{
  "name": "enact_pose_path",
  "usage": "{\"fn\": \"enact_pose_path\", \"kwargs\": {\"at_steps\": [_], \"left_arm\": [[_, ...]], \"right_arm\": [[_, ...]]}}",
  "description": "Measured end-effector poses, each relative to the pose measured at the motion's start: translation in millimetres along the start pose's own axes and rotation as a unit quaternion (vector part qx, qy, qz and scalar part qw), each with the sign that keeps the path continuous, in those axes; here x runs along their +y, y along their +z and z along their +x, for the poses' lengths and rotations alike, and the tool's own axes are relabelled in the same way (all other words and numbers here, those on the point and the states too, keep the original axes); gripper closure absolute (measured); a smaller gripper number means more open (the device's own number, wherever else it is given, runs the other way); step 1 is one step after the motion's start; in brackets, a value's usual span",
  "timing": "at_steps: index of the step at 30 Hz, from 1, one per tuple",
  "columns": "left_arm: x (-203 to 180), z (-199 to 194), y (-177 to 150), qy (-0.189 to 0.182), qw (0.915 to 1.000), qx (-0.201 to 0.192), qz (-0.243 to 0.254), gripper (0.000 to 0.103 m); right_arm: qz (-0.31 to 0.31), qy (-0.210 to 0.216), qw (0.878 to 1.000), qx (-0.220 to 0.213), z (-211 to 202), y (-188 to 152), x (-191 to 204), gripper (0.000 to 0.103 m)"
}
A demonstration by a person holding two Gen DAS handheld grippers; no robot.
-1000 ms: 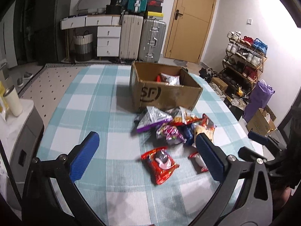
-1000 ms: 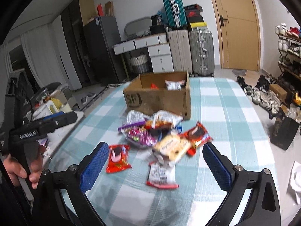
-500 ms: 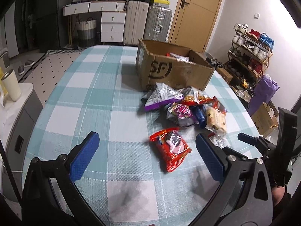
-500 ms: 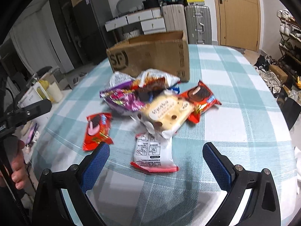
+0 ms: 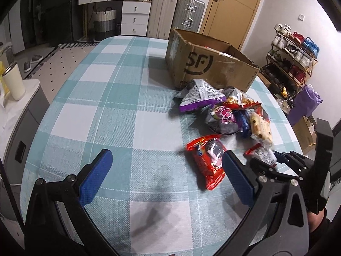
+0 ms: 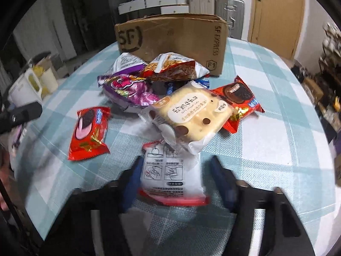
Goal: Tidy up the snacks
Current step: 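Grasp the white bag with printed instructions using the right tool, then grasp the red Oreo pack with the left tool while the right tool holds the white bag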
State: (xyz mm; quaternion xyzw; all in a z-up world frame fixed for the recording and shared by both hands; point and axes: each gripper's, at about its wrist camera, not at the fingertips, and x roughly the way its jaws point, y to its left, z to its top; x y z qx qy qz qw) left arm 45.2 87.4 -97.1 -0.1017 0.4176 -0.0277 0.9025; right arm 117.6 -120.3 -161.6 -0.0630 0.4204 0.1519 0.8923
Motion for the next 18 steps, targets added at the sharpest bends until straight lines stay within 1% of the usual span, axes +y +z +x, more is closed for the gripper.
{"fn": "enact_pose_path", "kwargs": {"at_steps": [3, 8, 18], "left_arm": [[3.2, 2.0, -1.5, 0.001, 1.0000, 0.003, -0.004, 0.001], [3.6, 3.2, -3.0, 0.002, 1.0000, 0.007, -0.003, 0.001], [1.7, 6.9, -6.1, 0.001, 0.9998, 0.020, -0.002, 0.001]], "right_arm": [[0.006, 0.011, 1.000, -0.006, -1.8, -2.8, -2.7, 0.059], [0.036, 0.030, 0.999, -0.014, -6.5, -6.1, -12.7, 0.059], [0.052, 0.051, 0.997, -0.030, -20.8, -9.4, -16.0, 0.059]]}}
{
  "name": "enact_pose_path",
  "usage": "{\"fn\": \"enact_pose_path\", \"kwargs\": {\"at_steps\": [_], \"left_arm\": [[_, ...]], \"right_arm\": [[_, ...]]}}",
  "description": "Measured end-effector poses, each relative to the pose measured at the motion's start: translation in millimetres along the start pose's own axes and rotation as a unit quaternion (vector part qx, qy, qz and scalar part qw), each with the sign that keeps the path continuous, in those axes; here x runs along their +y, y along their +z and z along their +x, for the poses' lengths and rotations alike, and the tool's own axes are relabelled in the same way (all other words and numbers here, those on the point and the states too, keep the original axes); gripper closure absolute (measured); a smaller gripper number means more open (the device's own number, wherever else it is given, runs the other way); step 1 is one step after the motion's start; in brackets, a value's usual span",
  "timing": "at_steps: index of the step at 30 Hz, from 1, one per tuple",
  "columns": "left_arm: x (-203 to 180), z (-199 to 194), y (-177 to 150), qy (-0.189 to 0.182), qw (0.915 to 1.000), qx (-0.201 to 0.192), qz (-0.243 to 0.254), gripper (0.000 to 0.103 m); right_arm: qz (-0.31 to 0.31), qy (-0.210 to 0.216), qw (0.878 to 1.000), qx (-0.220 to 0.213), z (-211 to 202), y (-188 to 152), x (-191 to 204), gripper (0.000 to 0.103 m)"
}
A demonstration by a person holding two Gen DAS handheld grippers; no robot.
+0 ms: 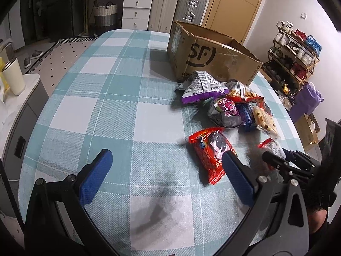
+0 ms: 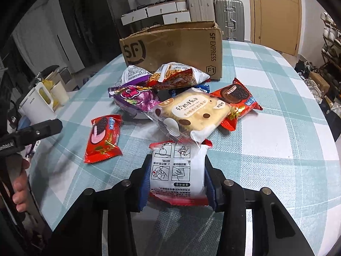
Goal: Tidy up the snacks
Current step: 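Grasp the red Oreo pack with the left tool while the right tool holds the white bag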
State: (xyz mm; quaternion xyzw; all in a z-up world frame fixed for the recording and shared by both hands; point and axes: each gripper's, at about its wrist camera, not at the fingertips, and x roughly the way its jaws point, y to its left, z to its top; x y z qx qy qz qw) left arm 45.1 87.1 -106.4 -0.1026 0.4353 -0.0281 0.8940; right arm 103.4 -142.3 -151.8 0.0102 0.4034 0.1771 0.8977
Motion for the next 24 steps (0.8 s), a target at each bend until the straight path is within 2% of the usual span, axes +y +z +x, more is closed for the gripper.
{"fn": "enact_pose_path", "kwargs": {"at_steps": [15, 24], "left_arm": [[-18.3, 19.8, -3.1, -0.007, 0.9994, 0.031, 0.018, 0.001], [-35.9, 34.1, -2.3, -0.010, 0.9984, 0.047, 0.030, 0.001]], "right_arm": [[0.033, 0.036, 0.998, -0.030, -26.5, -5.1, -9.4, 0.059], [0.036, 0.034, 0.997, -0.054, -44.3, -11.8, -17.3, 0.059]]}}
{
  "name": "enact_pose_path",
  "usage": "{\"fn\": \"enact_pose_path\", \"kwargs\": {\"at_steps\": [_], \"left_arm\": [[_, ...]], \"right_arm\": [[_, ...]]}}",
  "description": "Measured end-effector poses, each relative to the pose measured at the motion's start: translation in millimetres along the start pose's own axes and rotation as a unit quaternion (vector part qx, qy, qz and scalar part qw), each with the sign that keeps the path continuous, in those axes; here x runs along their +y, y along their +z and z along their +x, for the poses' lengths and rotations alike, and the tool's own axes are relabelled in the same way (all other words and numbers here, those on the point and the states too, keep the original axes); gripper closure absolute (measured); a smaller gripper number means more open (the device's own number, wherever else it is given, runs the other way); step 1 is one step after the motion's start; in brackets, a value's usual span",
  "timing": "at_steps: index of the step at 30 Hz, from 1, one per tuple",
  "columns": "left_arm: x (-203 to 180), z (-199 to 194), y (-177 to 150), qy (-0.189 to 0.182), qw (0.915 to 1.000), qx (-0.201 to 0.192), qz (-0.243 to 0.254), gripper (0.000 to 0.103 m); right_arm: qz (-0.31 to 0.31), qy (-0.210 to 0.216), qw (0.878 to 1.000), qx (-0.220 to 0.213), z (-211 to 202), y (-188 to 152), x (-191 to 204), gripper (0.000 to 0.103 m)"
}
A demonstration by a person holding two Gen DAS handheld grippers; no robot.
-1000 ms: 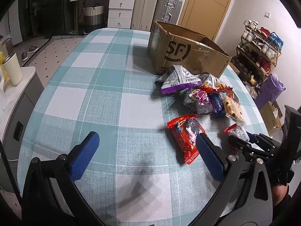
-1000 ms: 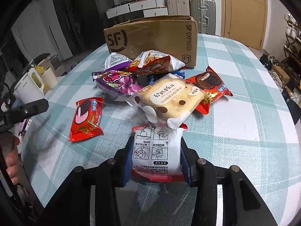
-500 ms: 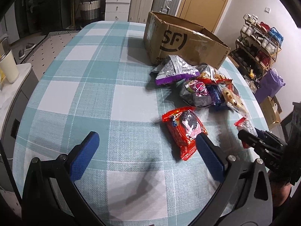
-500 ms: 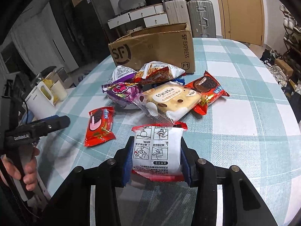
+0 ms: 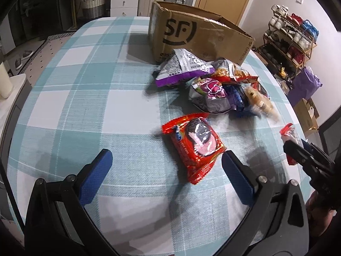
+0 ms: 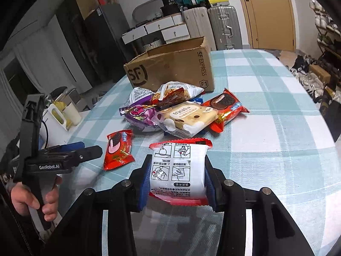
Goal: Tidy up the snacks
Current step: 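Grasp the red Oreo pack with the left tool while the right tool holds the white bag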
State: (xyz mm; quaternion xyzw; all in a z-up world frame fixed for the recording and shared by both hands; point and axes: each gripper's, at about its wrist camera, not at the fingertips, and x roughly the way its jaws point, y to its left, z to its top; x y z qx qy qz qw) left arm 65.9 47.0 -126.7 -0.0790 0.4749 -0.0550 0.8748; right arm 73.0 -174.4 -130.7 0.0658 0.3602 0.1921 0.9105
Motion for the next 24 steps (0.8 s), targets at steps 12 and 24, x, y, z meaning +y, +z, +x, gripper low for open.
{"fn": "enact_pose_path", "kwargs": {"at_steps": [12, 24], "left_arm": [[-24.4, 19.0, 11.6, 0.014, 0.9997, 0.014, 0.014, 0.001], [-22.5, 46.7, 27.8, 0.034, 0.9984, 0.044, -0.007, 0.001]], "right_arm": [[0.009, 0.007, 1.000, -0.015, -14.6, -5.5, -14.0, 0.059], [0.011, 0.017, 1.000, -0.014, -14.3, -12.6, -20.6, 0.059]]}}
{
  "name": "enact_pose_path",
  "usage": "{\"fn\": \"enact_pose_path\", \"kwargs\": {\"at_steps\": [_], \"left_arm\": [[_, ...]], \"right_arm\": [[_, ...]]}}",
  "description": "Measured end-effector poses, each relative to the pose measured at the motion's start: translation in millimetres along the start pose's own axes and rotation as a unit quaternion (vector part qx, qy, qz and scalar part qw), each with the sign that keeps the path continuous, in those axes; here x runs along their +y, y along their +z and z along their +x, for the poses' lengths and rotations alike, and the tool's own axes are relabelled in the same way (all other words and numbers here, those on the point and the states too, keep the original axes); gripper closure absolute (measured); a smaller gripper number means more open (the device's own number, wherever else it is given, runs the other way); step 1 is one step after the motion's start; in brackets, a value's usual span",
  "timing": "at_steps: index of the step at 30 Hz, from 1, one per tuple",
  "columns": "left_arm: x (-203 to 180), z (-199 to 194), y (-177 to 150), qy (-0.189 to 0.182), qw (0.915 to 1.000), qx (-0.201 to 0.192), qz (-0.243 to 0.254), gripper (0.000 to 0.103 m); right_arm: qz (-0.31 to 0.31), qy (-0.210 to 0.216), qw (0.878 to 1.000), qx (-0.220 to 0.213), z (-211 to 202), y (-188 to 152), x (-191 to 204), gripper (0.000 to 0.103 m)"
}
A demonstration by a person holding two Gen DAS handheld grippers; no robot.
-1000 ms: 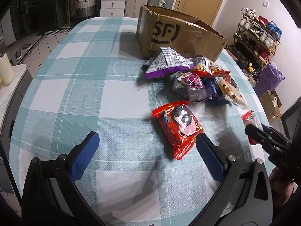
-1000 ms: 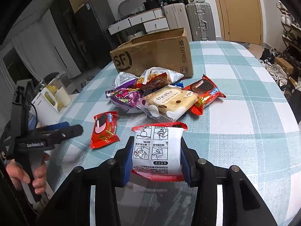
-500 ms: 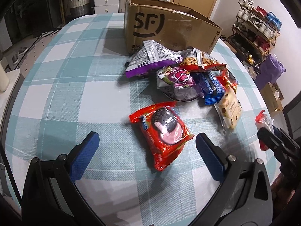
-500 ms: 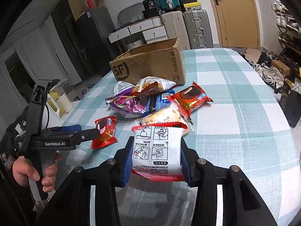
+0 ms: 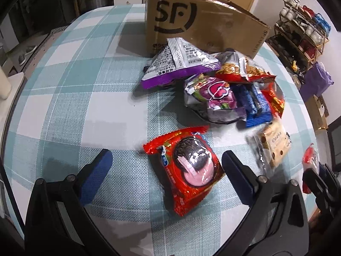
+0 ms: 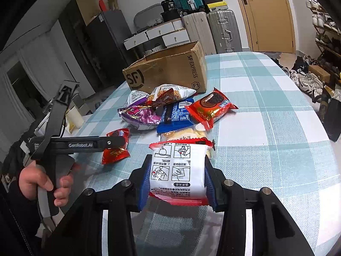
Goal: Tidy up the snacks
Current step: 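Grasp the red Oreo pack with the left tool while the right tool holds the white bag, then carry the red Oreo pack and white bag up toward the box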
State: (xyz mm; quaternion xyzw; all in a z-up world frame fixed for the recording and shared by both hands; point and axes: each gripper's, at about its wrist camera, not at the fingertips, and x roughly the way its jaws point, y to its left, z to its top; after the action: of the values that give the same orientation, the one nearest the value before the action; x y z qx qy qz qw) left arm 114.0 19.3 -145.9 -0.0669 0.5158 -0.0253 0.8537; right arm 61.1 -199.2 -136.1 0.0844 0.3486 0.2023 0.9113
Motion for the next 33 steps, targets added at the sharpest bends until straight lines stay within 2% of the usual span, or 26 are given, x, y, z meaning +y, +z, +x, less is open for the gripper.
{"fn": "enact_pose_path", "kwargs": {"at_steps": [7, 9, 10, 12, 13, 16, 33], "left_arm": [[-0.8, 6.1, 2.0, 0.009, 1.0000, 0.001, 0.003, 0.001], [-0.4, 6.9, 1.6, 0.005, 1.0000, 0.000, 0.006, 0.005], [-1.4, 6.2, 0.5, -0.012, 0.9999, -0.001, 0.010, 0.019], [-3.4, 4.0, -0.3, -0.012, 0.9997, -0.004, 0.022, 0.042], [-4.2, 2.9, -1.3, -0.015, 0.9994, -0.006, 0.030, 0.061], [-2.8, 1.9, -3.1, -0.056, 0.9978, -0.005, 0.034, 0.062], [-4.5, -22.4, -13.5, -0.081, 0.9948, -0.023, 0.058, 0.062]], "right_arm": [[0.004, 0.005, 1.000, 0.003, 3.0, -0.6, -3.9, 0.059], [0.006, 0.007, 1.000, 0.002, 2.3, -0.5, -4.7, 0.059], [0.006, 0.007, 1.000, 0.001, 1.9, -0.5, -5.0, 0.059], [0.006, 0.007, 1.000, 0.000, 1.1, -0.7, -5.5, 0.059], [0.006, 0.006, 1.000, 0.000, 0.6, -0.7, -5.5, 0.059], [0.009, 0.005, 1.000, -0.002, -1.3, -0.4, -6.0, 0.059], [-0.002, -0.004, 1.000, -0.011, -14.1, 4.3, 6.1, 0.059]]}}
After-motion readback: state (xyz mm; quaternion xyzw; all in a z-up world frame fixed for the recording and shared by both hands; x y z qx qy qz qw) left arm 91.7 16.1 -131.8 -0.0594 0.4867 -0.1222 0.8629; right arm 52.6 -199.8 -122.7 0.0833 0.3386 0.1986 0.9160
